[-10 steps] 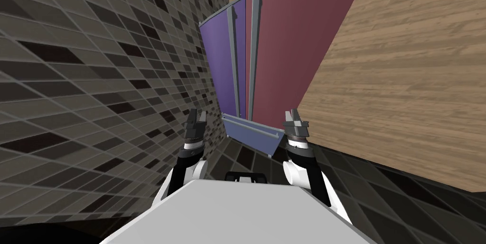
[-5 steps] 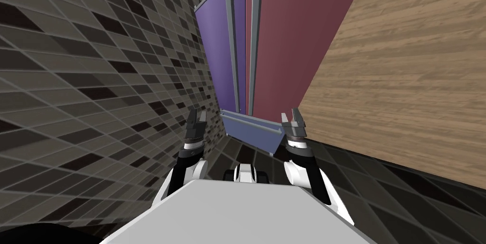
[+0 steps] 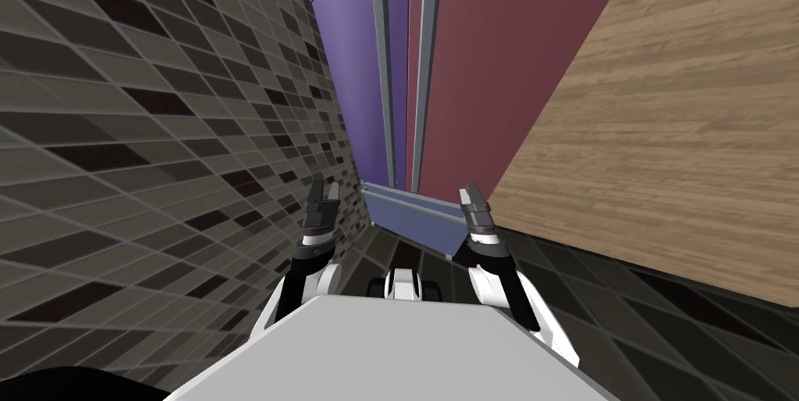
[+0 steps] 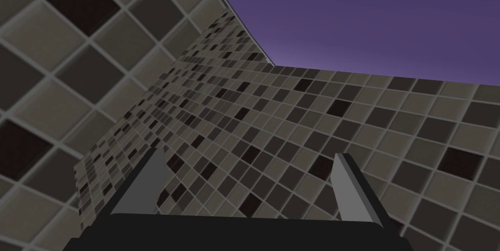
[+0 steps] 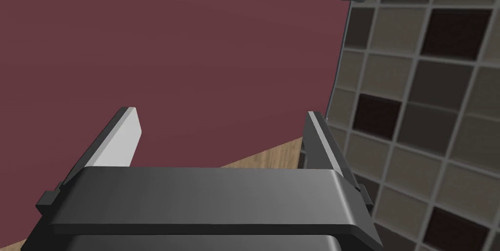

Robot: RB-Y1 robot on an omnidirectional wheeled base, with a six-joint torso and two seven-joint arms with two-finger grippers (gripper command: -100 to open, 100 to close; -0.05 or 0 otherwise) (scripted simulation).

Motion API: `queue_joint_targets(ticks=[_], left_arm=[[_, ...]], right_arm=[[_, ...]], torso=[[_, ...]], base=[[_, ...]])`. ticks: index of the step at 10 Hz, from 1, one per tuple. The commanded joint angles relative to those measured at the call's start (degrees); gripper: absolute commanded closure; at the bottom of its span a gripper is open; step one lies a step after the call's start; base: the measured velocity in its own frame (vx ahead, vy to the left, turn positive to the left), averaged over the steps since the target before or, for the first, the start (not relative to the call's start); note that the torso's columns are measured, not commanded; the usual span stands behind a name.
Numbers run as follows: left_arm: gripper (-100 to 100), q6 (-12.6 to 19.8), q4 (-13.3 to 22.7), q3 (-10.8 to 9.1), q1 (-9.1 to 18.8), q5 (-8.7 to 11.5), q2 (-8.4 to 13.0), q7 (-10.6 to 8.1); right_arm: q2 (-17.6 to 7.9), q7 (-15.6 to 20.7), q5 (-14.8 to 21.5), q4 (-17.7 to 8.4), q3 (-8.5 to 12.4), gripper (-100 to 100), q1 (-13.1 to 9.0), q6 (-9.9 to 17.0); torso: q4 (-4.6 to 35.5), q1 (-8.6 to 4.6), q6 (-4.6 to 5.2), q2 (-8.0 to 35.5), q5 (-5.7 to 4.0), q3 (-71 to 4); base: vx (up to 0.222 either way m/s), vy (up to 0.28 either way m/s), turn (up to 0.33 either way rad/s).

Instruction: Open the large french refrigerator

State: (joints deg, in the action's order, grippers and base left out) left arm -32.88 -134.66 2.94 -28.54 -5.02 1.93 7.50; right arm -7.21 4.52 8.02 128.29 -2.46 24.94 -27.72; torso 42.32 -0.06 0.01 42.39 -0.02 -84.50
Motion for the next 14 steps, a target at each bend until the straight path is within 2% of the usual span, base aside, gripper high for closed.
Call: queue_joint_targets(ticks=[1,2,3,4,5,6,7,8,9,10,11,12,13,14], left_arm=[[0,0.0,0.0,0.0,0.01,0.0,0.0,0.0],[0,0.0,0.0,0.0,0.0,0.0,0.0,0.0],[0,0.0,0.0,0.0,0.01,0.0,0.0,0.0],[0,0.0,0.0,0.0,0.0,0.0,0.0,0.0],[0,0.0,0.0,0.0,0.0,0.0,0.0,0.0],[0,0.0,0.0,0.0,0.0,0.0,0.0,0.0],[0,0.0,0.0,0.0,0.0,0.0,0.0,0.0],[0,0.0,0.0,0.0,0.0,0.0,0.0,0.0],[0,0.0,0.0,0.0,0.0,0.0,0.0,0.0],[0,0.0,0.0,0.0,0.0,0.0,0.0,0.0],[0,0.0,0.0,0.0,0.0,0.0,0.0,0.0],[0,0.0,0.0,0.0,0.0,0.0,0.0,0.0],[0,0.0,0.0,0.0,0.0,0.0,0.0,0.0],[0,0.0,0.0,0.0,0.0,0.0,0.0,0.0]], right_arm=[[-1.2,4.0,1.24,-2.09,0.2,-100,-0.52,-0.93],[-1.2,4.45,1.24,-2.09,0.2,-100,-0.52,-0.93],[-1.92,6.68,2.14,-3.68,0.37,-100,-0.9,-1.66],[-1.92,7.39,2.14,-3.68,0.37,-100,-0.9,-1.66],[-2.57,9.39,3.1,-5.37,0.54,-100,-1.31,-2.44],[-2.57,10.52,3.1,-5.37,0.54,-100,-1.31,-2.44],[-3.17,12.35,4.11,-7.15,0.72,-100,-1.74,-3.26],[-3.17,13.81,4.11,-7.15,0.72,-100,-1.74,-3.26],[-3.71,15.5,5.16,-9.0,0.9,-100,-2.19,-4.12],[-3.71,17.25,5.16,-9.0,0.9,-100,-2.19,-4.12],[-4.2,18.95,6.25,-10.91,1.08,-100,-2.66,-5.01],[-4.2,20.53,6.25,-10.91,1.08,-100,-2.66,-5.01],[-4.65,22.15,7.37,-12.86,1.26,-100,-3.14,-5.92],[-4.65,23.75,7.37,-12.86,1.26,-100,-3.14,-5.92]], torso=[[0.01,0.03,-0.01,0.04,0.01,0.02],[-0.01,0.13,0.0,-0.05,0.04,-0.03],[-0.03,0.05,-0.01,-0.09,0.03,-0.07],[-0.05,0.03,0.0,-0.16,0.01,-0.1],[-0.05,0.03,-0.01,-0.14,0.01,-0.1],[-0.06,0.08,0.0,-0.19,0.02,-0.12],[-0.04,0.12,-0.01,-0.12,0.04,-0.09],[-0.03,0.12,0.0,-0.1,0.04,-0.07],[-0.02,0.04,-0.01,-0.04,0.02,-0.04],[-0.03,0.07,-0.01,-0.1,0.02,-0.06],[-0.04,0.05,-0.01,-0.11,0.02,-0.08],[-0.05,0.1,0.0,-0.15,0.03,-0.1],[-0.04,0.06,-0.01,-0.11,0.02,-0.08],[-0.05,0.01,0.0,-0.15,0.0,-0.1]], base=[[0.06,0.066,-0.044],[0.056,0.047,-0.031],[0.069,0.042,-0.049],[0.067,0.04,-0.026],[0.089,0.05,-0.056],[0.079,0.061,-0.029],[0.078,0.068,-0.055],[0.063,0.054,-0.038],[0.077,0.066,-0.051],[0.076,0.062,-0.039],[0.086,0.077,-0.074],[0.078,0.066,-0.035],[0.095,0.053,-0.075],[0.078,0.058,-0.031]])
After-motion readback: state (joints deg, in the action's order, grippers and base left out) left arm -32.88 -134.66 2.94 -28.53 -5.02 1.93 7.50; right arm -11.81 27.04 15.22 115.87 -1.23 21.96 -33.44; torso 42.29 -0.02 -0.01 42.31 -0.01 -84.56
